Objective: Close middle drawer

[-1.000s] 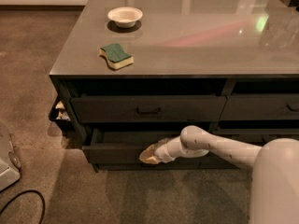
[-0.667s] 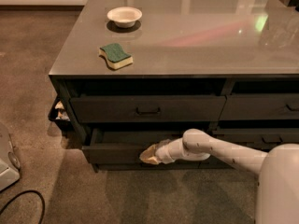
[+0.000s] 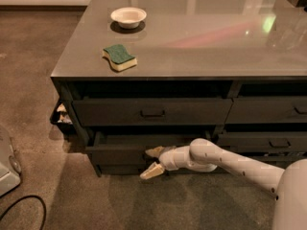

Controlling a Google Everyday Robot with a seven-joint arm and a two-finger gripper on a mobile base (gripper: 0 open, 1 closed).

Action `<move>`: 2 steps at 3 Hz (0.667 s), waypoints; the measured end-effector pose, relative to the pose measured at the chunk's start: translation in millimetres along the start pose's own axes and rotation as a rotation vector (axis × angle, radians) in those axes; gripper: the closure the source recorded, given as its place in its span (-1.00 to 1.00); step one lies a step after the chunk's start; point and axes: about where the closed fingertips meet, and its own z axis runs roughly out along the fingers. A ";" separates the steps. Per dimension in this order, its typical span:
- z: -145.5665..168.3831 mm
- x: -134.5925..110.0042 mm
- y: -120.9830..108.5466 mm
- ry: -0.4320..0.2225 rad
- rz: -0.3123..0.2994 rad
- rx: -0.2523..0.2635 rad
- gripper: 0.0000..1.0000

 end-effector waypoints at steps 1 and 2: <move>-0.2 0.1 2.0 0.000 0.000 0.000 -1.00; 6.3 -7.4 -2.8 -0.023 0.018 0.024 -1.00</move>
Offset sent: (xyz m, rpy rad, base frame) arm 0.0139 0.0117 0.0089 0.0400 -0.0196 -0.0641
